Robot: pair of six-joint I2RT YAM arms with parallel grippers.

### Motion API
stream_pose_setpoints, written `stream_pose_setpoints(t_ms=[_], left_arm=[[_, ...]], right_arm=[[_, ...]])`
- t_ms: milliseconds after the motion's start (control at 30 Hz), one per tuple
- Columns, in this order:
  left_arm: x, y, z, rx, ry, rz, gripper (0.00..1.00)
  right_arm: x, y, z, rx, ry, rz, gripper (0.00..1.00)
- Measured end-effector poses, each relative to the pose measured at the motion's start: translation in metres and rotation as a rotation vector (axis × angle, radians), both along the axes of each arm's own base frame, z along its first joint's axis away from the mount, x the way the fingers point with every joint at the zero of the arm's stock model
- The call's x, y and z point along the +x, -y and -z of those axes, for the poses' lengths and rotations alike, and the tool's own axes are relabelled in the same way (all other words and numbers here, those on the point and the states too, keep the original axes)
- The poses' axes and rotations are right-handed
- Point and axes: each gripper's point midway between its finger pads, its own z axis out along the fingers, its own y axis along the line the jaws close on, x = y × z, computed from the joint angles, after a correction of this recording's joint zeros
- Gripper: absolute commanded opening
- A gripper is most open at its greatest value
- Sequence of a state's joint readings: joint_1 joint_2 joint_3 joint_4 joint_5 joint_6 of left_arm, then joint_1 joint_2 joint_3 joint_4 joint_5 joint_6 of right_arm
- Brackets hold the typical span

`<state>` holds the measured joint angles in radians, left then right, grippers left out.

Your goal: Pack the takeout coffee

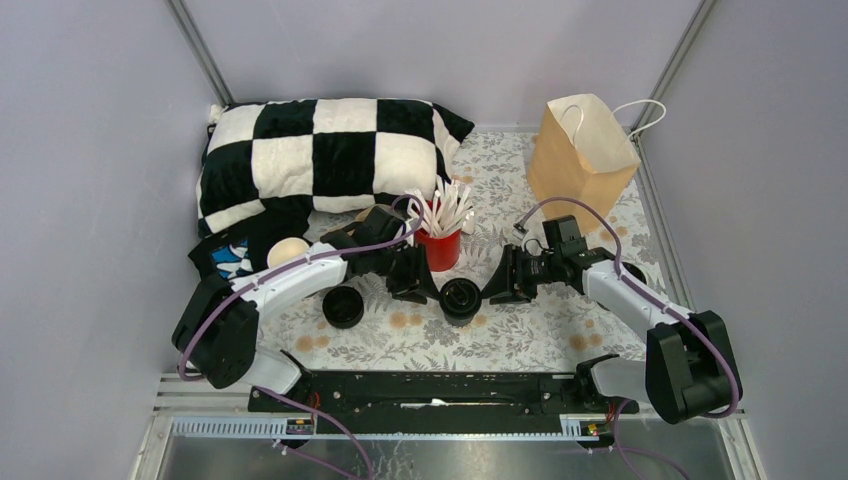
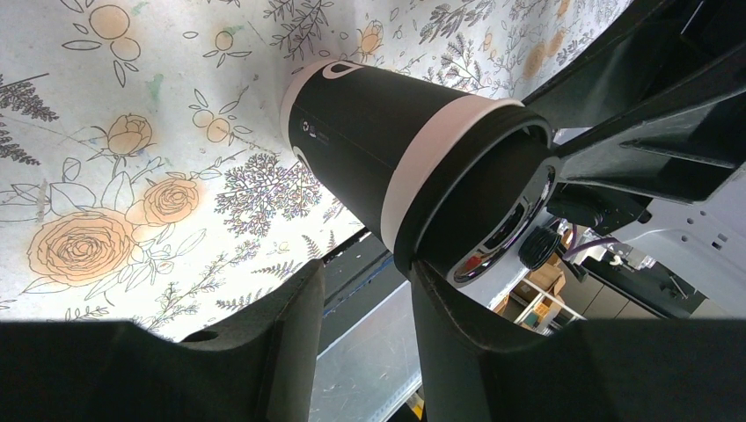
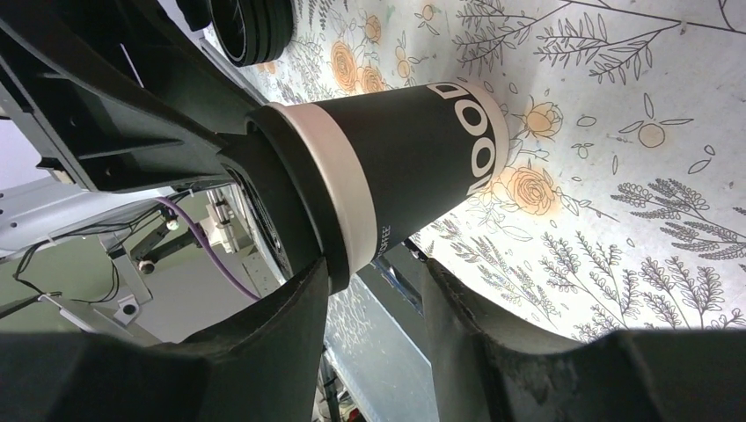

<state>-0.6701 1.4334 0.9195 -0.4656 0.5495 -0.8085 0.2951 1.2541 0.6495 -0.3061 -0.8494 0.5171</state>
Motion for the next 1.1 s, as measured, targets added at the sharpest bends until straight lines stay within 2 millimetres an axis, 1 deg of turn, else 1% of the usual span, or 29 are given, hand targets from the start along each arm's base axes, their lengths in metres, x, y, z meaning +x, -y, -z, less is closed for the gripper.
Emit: stream_pose_setpoints(t_ms=[233,500,800,933,1100], left_arm=[[0.003,0.003,-0.002,-0.004,0.003,0.002,0.45],[0.001,0.003,0.002,0.018,0.010,0.020,0.40],[-0.001,0.002,0.005,0.082,-0.040,0.028,0.37],[-0.002,0.002,0.008,0.115,-0.001,0.044,0.36],[-0.010,0.000,0.018,0.134,0.047,0.050,0.34]], right_arm=[[-0.001,0.000,0.004,-0.002,-0.018,-0.006,0.50],[-0.004,-0.003,0.009,-0.010,-0.037,-0.007,0.47],[-0.007,-0.005,0.016,-0.043,-0.126,0.066,0.47],[-0.007,-0.005,0.019,-0.061,-0.142,0.079,0.47],[-0.006,-0.011,0.021,-0.076,-0.147,0.076,0.46]])
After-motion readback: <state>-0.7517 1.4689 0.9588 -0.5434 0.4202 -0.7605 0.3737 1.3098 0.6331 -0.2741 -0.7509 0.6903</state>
